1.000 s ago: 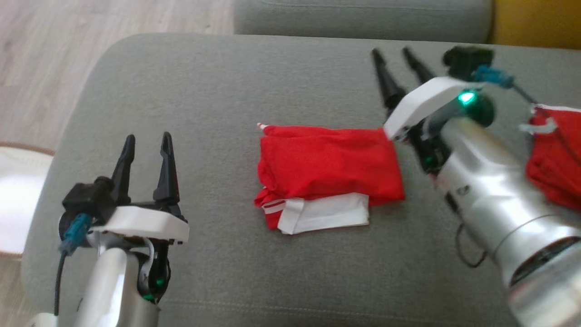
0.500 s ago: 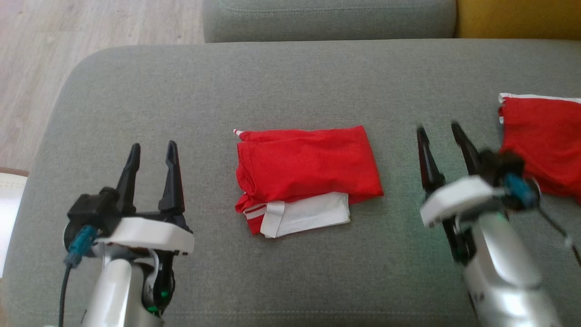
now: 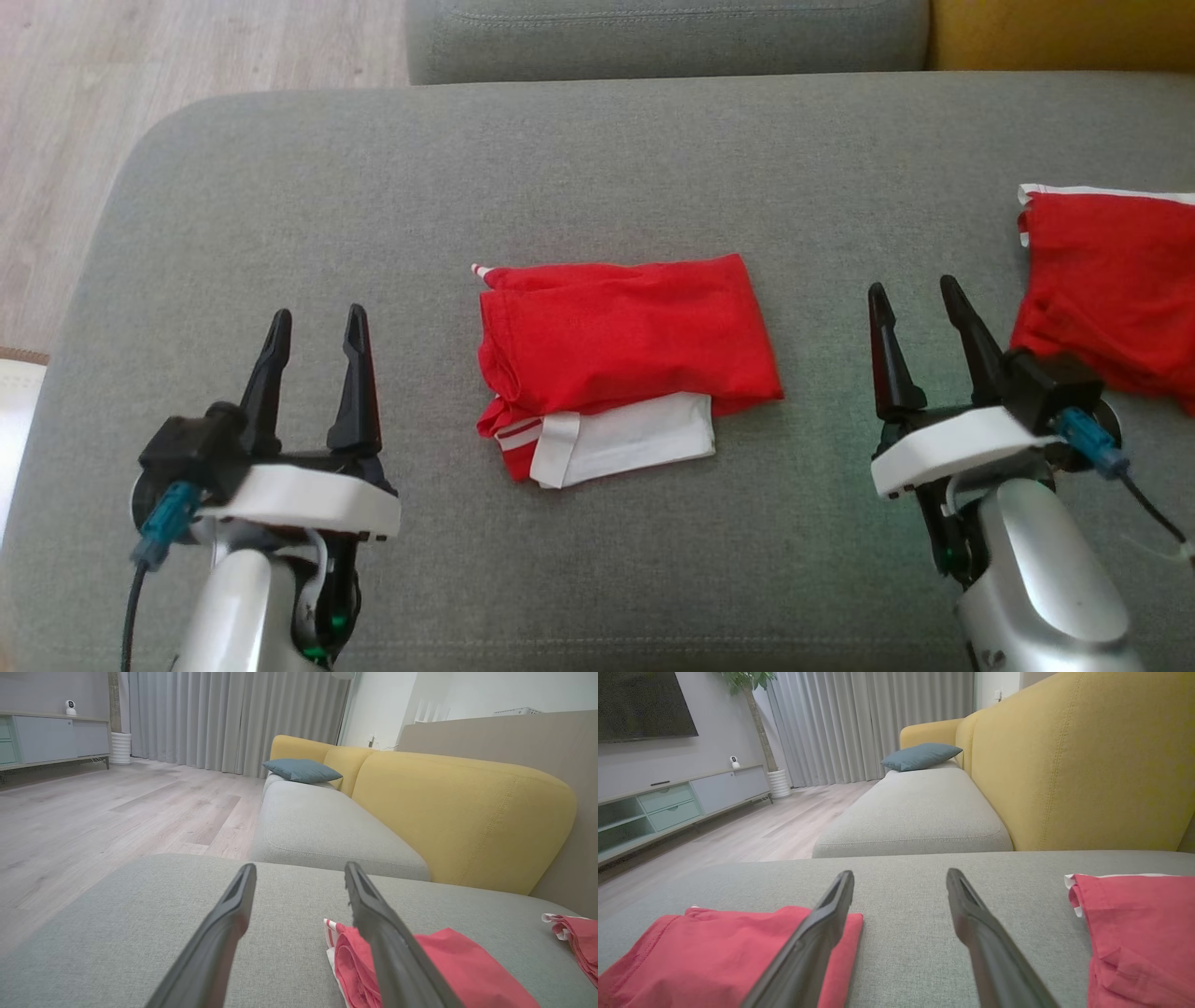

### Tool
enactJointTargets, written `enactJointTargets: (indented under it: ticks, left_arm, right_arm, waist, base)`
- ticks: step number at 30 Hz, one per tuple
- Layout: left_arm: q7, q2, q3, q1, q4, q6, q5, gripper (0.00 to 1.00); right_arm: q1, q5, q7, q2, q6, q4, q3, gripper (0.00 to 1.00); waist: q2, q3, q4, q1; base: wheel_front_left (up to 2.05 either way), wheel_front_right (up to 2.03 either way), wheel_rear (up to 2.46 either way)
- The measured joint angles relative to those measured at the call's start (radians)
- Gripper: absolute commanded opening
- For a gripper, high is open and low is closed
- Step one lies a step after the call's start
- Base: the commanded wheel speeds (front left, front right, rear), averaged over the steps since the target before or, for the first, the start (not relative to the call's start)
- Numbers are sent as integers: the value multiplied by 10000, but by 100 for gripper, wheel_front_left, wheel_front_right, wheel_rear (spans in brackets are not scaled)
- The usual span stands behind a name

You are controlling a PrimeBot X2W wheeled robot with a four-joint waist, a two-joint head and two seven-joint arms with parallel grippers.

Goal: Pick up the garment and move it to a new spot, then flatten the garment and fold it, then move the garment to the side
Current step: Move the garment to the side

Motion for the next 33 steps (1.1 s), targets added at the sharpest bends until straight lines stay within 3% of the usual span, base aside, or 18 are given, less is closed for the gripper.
enactJointTargets:
  ticks: [12, 25, 33]
  left_arm:
    - [0, 2, -153, -53, 61, -88, 0, 100]
    - [-2, 0, -445, -430, 194, -178, -2, 100]
    - [0, -2, -533, -735, 205, -215, -13, 100]
  right_arm:
    - [-21, 769, 986, -2, 0, 249, 67, 100]
    - [-1294, 2372, 1755, -6, 0, 2408, 943, 100]
    - [-2261, 2648, 1808, -21, 0, 3971, 1530, 100]
  waist:
    - [0, 258, 385, 0]
    - [0, 922, 993, 0]
    - [0, 1377, 1342, 0]
  base:
    - [0, 0, 0]
    - [0, 0, 0]
    - [0, 0, 0]
